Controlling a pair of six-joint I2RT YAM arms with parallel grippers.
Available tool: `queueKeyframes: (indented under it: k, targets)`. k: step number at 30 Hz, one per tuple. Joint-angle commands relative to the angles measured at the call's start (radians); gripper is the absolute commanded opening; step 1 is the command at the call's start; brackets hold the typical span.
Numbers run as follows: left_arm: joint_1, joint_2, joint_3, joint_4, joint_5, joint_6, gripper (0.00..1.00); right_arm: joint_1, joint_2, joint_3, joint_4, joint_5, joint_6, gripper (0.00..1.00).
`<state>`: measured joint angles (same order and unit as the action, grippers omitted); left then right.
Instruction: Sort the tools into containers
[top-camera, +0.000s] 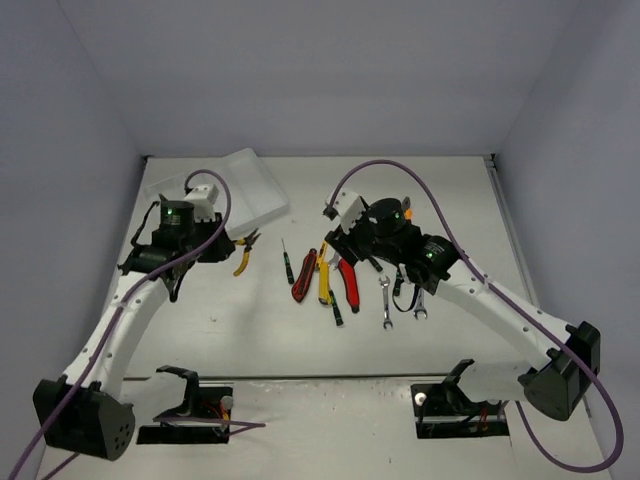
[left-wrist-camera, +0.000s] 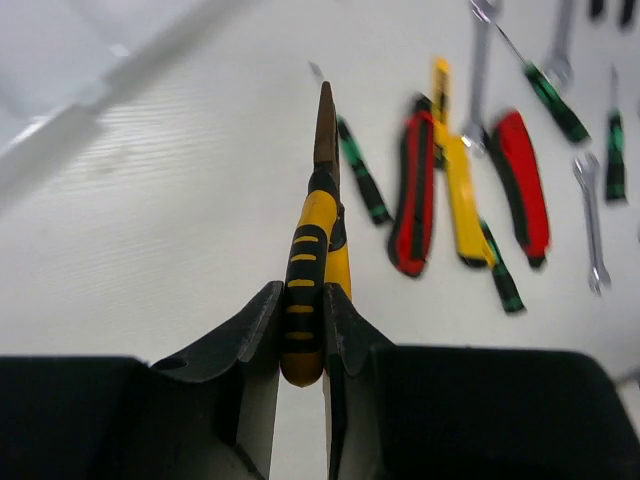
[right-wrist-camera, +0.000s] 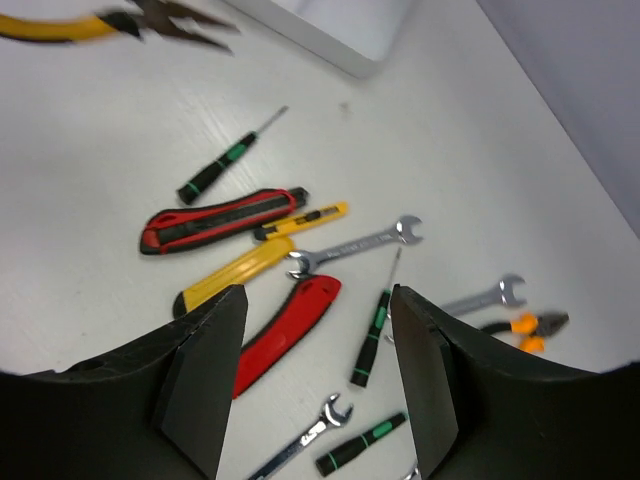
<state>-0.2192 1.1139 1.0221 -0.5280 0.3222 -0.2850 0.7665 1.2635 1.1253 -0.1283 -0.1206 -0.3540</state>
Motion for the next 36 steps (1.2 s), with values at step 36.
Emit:
queueKeyframes:
  k: [36]
  targets:
    - [0.437, 0.475, -0.107, 1.054, -0.436, -0.376, 0.0, -0.093, -0.226, -0.253, 0.119, 0.188, 0.305, 0.56]
